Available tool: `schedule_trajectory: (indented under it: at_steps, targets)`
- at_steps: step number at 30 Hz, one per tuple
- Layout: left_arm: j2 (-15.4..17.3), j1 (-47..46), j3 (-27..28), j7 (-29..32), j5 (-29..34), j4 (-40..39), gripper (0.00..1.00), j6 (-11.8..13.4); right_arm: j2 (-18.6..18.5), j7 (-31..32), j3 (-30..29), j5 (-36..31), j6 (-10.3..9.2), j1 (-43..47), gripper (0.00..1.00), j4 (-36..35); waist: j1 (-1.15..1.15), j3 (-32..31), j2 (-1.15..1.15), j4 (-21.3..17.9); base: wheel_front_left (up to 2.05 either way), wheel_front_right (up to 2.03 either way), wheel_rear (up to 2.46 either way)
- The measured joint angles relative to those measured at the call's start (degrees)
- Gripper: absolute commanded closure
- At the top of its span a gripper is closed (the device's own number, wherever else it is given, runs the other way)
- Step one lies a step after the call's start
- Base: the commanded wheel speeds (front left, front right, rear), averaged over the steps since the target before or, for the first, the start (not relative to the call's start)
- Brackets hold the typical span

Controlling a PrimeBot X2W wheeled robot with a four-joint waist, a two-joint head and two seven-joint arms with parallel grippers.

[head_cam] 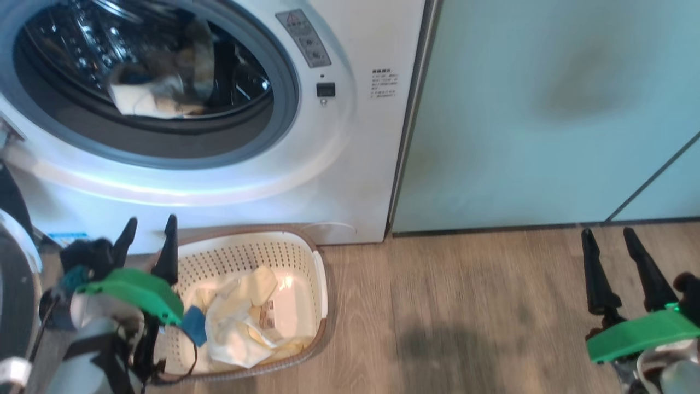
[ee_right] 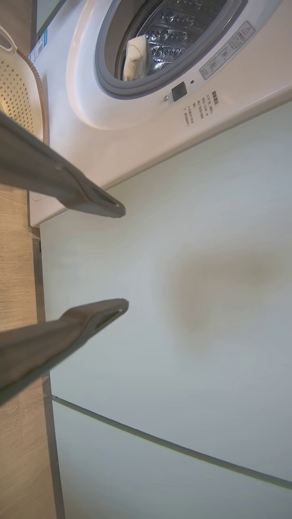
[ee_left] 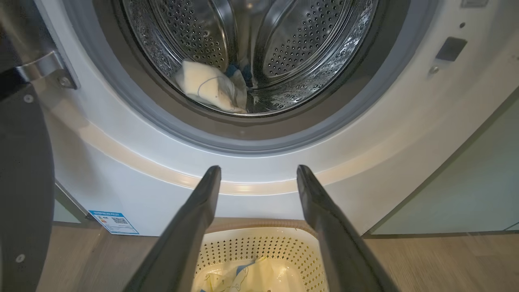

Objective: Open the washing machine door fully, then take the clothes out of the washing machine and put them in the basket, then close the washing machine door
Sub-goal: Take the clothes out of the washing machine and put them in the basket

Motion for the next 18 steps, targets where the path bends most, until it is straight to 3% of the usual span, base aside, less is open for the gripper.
schedule_trajectory:
  at_steps: [18]
  targets:
    - [-5.1,13.2,6.2,0.0,3.0,-12.2,0.00,-1.0,0.1,0.0,-0.5,0.0,-0.01,3.2,0.00,-0.1,0.01,-5.1,0.00,-0.4,0.00,0.00,0.00]
